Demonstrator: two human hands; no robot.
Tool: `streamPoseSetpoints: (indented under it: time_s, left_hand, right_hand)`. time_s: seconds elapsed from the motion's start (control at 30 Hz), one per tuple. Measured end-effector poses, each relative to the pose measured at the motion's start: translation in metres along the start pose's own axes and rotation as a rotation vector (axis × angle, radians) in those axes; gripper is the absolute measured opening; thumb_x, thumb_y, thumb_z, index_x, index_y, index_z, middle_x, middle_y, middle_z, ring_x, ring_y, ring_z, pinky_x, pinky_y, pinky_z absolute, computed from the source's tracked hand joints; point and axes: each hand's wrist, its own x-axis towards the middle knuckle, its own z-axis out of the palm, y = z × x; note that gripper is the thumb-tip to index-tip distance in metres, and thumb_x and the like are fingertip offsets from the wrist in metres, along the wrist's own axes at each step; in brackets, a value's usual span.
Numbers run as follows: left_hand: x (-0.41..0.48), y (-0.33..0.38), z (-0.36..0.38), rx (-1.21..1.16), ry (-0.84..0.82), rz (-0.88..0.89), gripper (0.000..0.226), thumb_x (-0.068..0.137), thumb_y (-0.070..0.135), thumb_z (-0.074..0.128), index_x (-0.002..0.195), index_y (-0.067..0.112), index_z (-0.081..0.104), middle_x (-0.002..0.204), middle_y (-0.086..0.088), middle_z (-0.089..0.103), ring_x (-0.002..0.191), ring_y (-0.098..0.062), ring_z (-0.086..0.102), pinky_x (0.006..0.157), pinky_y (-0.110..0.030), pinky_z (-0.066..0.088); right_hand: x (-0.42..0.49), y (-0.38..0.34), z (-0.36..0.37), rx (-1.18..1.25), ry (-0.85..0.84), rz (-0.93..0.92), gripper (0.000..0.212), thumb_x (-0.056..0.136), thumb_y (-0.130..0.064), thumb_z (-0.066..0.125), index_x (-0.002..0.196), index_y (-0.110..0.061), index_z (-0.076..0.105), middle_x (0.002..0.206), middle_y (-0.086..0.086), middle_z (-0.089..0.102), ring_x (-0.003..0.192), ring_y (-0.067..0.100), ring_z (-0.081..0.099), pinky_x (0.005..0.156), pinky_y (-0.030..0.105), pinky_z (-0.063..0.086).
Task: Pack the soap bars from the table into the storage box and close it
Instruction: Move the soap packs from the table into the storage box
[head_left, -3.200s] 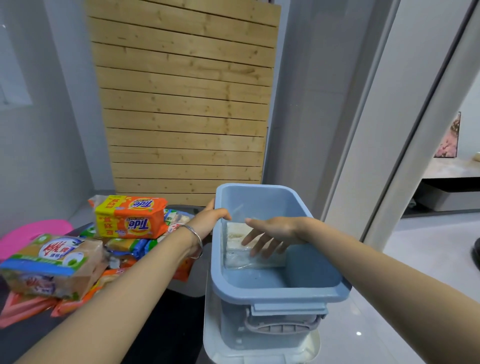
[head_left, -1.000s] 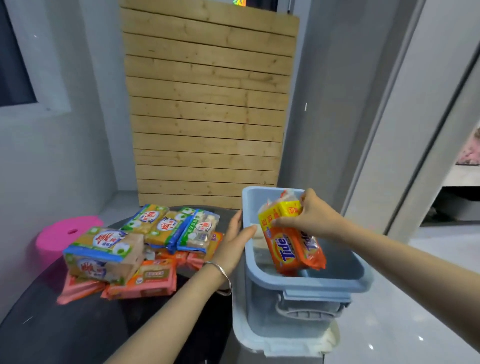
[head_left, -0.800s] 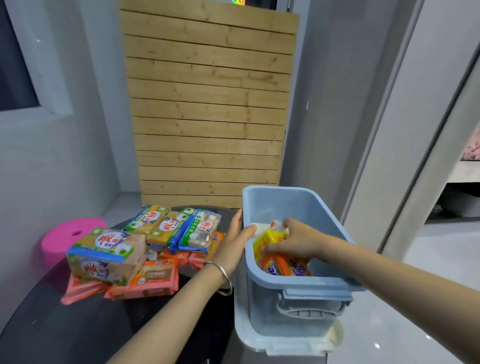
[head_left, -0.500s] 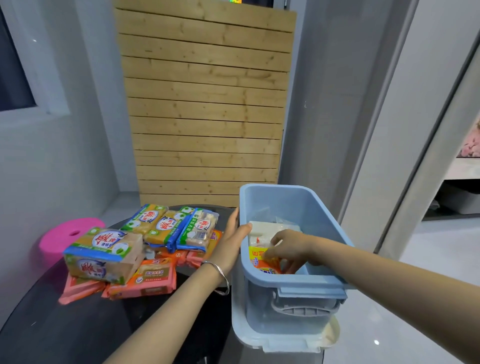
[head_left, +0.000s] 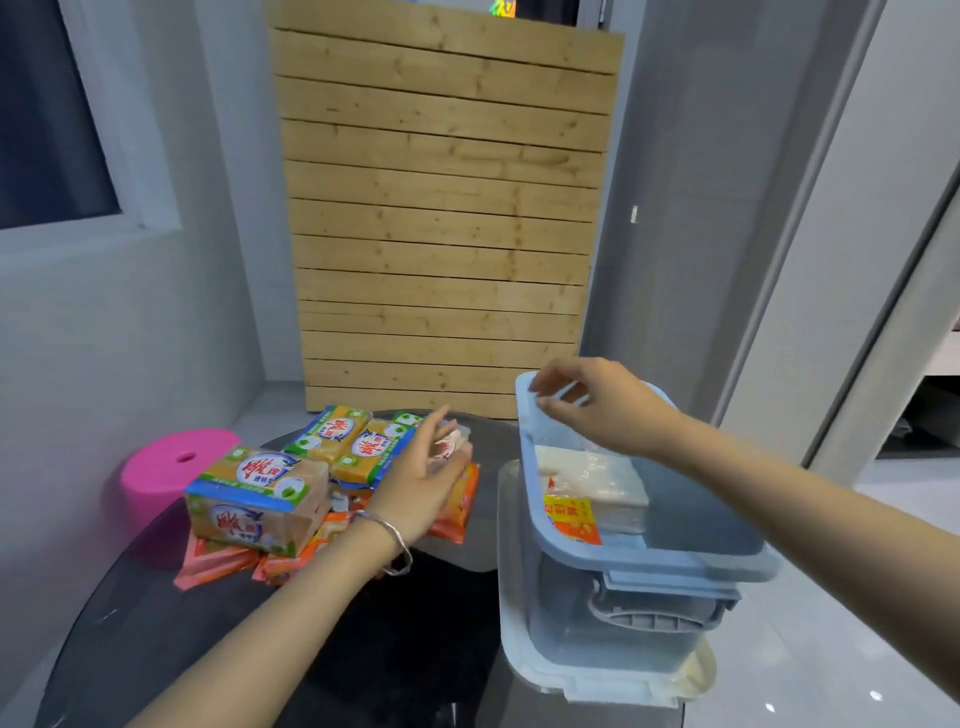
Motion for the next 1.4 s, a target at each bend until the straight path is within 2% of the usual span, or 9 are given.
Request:
streamPoseSetpoints:
  time_s: [0.3,0.43,0.6,0.83,0.97,1.1,1.17,1.3,1.4]
  left_hand:
    - [-0.017,-0.064,-0.125,0.524,0.478,-0.125,0.098,0.066,0.049,0.074,0.143,0.009,0.027,0.149,-0.014,0.034,0.139,-0.03,0.028,0.115,-0.042,0.024]
    - [-0.026,-0.099,-0.141,0.475,0.456,-0.268,0.129,0.052,0.058,0.079,0.147,0.005,0.009,0.154,-0.014,0.021,0.143,-0.029,0.019,0.118,-0.042,0.02]
    - [-0.027,-0.118,-0.137,0.31,0.375,-0.273,0.145,0.036,0.064,0.079,0.147,0.019,-0.003,0.147,-0.01,0.022,0.137,-0.028,0.025,0.113,-0.043,0.029]
    - [-0.034,-0.128,-0.134,0.293,0.491,-0.066,0.107,0.05,0.031,0.078,0.139,0.028,0.018,0.113,0.004,0.031,0.116,-0.022,0.045,0.092,-0.032,0.046]
    - [-0.043,-0.108,-0.135,0.169,0.427,0.046,0.108,0.049,0.03,0.086,0.133,0.04,0.019,0.126,0.009,0.036,0.115,-0.009,0.046,0.091,-0.022,0.042]
    - [-0.045,-0.049,-0.127,0.168,0.248,0.185,0.12,0.041,0.044,0.085,0.136,0.047,0.011,0.129,0.008,0.05,0.113,-0.011,0.057,0.095,-0.033,0.051]
    - [-0.044,-0.015,-0.113,0.18,0.145,0.248,0.122,0.041,0.046,0.085,0.134,0.052,0.006,0.127,0.012,0.052,0.111,-0.007,0.058,0.094,-0.033,0.052]
    - [-0.035,0.028,-0.074,0.167,-0.003,0.349,0.129,0.042,0.034,0.089,0.139,0.047,0.004,0.126,0.022,0.046,0.114,0.001,0.053,0.098,-0.024,0.048]
    - [-0.025,0.045,-0.041,0.155,-0.085,0.387,0.134,0.043,0.027,0.091,0.14,0.045,0.0,0.129,0.021,0.046,0.116,0.007,0.051,0.099,-0.014,0.043]
  right_hand:
    - [0.046,-0.105,0.099,0.166,-0.375,-0.123,0.041,0.097,-0.031,0.047,0.132,-0.01,0.054,0.135,0.003,0.056,0.118,0.013,0.053,0.092,0.014,0.036]
    - [0.061,-0.133,0.141,0.212,-0.502,-0.008,0.052,0.1,-0.04,0.034,0.143,-0.012,0.041,0.151,0.002,0.04,0.141,0.017,0.034,0.112,0.024,0.023]
    - [0.07,-0.151,0.171,0.344,-0.543,0.164,0.054,0.102,-0.04,0.026,0.138,-0.004,0.045,0.14,0.013,0.051,0.129,0.031,0.049,0.105,0.033,0.037]
    - [0.068,-0.144,0.173,0.449,-0.588,0.184,0.045,0.099,-0.039,0.038,0.124,-0.01,0.061,0.12,0.006,0.065,0.098,0.014,0.061,0.083,0.022,0.047]
    - [0.066,-0.131,0.152,0.538,-0.563,0.162,0.038,0.093,-0.044,0.049,0.118,-0.02,0.065,0.125,0.0,0.065,0.116,0.016,0.059,0.104,0.034,0.044]
    - [0.06,-0.12,0.103,0.635,-0.512,0.122,0.043,0.078,-0.053,0.063,0.114,-0.03,0.064,0.125,-0.004,0.065,0.117,0.018,0.061,0.108,0.04,0.042]
    - [0.058,-0.11,0.076,0.769,-0.532,0.128,0.042,0.083,-0.044,0.064,0.118,-0.02,0.062,0.121,0.007,0.067,0.107,0.023,0.064,0.104,0.043,0.046]
    - [0.048,-0.079,0.021,0.723,-0.682,0.111,0.032,0.098,-0.031,0.046,0.113,-0.006,0.059,0.094,0.006,0.072,0.072,0.011,0.07,0.067,0.022,0.058]
    - [0.043,-0.044,-0.015,0.597,-0.781,0.13,0.048,0.084,-0.048,0.062,0.113,-0.01,0.061,0.097,0.003,0.073,0.08,0.012,0.07,0.08,0.027,0.057]
